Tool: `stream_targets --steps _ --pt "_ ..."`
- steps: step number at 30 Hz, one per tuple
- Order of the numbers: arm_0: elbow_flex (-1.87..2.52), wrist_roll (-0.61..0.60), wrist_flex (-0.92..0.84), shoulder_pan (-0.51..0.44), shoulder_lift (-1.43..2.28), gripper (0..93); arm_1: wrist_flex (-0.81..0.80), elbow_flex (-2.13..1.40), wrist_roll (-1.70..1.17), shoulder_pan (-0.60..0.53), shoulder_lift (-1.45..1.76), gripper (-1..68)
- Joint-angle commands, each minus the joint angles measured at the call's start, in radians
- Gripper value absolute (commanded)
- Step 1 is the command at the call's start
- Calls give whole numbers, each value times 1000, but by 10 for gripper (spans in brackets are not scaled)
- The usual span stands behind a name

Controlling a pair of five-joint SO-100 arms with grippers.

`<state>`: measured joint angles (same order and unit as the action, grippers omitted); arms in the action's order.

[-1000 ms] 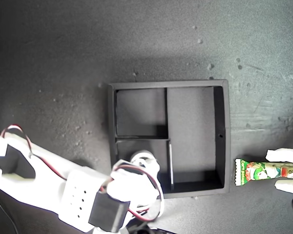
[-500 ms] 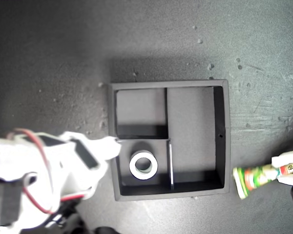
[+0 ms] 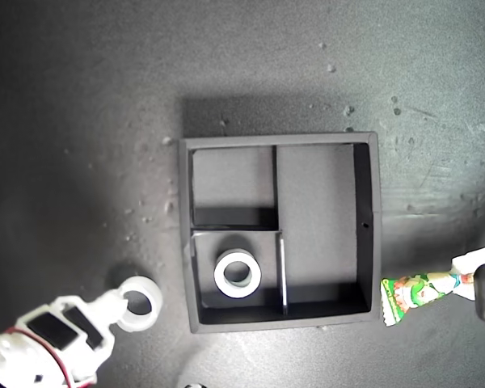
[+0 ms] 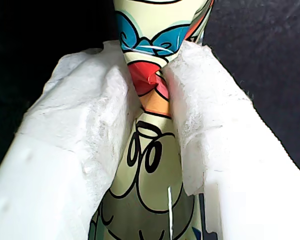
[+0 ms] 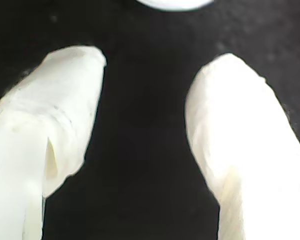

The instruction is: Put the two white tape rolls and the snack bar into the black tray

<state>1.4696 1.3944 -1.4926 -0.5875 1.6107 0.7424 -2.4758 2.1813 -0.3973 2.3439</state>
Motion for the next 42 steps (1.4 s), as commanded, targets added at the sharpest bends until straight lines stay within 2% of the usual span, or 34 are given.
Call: stream_targets --steps 1,3,6,9,14,22,33,42 --pt "71 23 77 -25 57 129 26 43 31 38 25 -5" --pt "146 28 133 -25 84 129 98 94 -118 71 17 -5" --pt "247 23 221 -17 129 129 160 150 -492 115 12 -5" --pt "272 8 249 -8 140 129 170 158 -808 138 14 -5" --pt "244 -14 253 0 121 129 144 198 -1198 163 12 -5" --pt "187 -25 265 -21 61 132 14 362 -1612 224 -2 -5" --pt "204 -28 337 -25 2 134 -3 801 -1795 236 -492 -5" --pt "245 -9 397 -46 -29 133 49 1009 -1824 275 -644 -5"
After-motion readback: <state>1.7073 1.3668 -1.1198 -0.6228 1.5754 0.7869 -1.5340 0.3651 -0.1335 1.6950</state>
